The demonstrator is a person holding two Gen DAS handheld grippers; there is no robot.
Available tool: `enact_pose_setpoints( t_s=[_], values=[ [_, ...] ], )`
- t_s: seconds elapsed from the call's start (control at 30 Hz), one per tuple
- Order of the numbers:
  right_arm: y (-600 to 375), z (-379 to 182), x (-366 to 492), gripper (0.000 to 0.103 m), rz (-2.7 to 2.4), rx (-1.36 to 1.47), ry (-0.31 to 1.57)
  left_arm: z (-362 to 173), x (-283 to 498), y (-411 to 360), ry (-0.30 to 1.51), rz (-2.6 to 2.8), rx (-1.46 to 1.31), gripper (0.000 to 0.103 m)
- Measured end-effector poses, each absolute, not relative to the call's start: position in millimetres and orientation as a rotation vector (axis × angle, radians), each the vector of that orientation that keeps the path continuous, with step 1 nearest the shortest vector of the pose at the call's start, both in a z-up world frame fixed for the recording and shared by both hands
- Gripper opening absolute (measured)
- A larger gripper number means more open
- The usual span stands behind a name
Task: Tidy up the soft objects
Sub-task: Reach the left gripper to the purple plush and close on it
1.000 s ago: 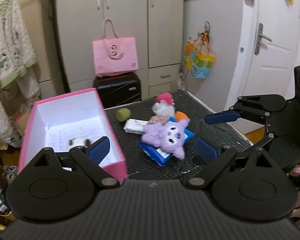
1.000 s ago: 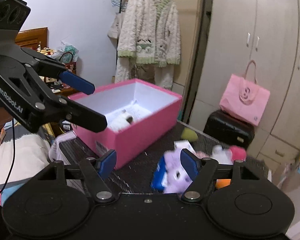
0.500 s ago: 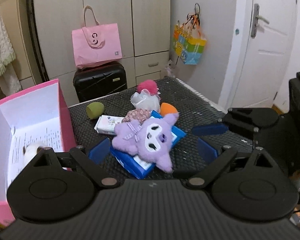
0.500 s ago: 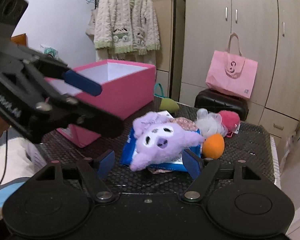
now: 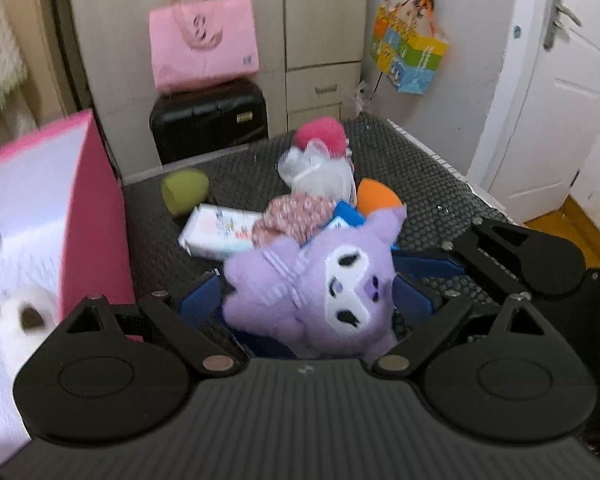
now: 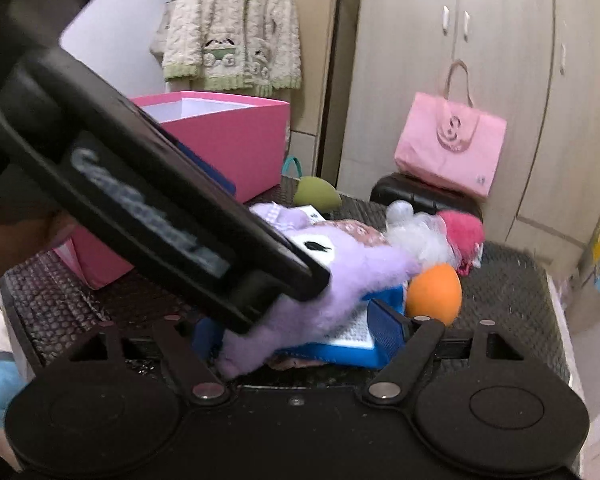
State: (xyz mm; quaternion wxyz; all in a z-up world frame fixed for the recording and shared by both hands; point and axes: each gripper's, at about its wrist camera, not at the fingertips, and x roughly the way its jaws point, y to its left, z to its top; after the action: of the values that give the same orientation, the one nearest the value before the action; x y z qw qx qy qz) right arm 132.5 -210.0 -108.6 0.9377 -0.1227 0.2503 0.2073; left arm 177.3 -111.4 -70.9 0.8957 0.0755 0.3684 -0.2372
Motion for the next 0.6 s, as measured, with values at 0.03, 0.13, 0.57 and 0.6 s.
enact_pose_setpoints(
  t_s=[0.03, 0.13, 0.57, 0.6],
  values=[
    [-208, -110, 132, 0.081, 0.428, -0.264, 0.503, -74, 177, -110, 0.775, -0.496, 0.132, 0.09],
    [-210, -112, 131, 0.08, 0.434, -0.25, 0.491, -78, 174, -109, 0.764, -0.485, 0.11, 0.085],
    [-216, -118, 126, 0.068, 0.402, -0.21, 0.465, -91, 164, -111, 0.679, -0.508, 0.115, 0.085],
    [-215, -118, 125, 0.068, 0.4, -0.211, 0.463, -90, 163, -111, 0.676, -0.515, 0.112, 0.085]
  ],
)
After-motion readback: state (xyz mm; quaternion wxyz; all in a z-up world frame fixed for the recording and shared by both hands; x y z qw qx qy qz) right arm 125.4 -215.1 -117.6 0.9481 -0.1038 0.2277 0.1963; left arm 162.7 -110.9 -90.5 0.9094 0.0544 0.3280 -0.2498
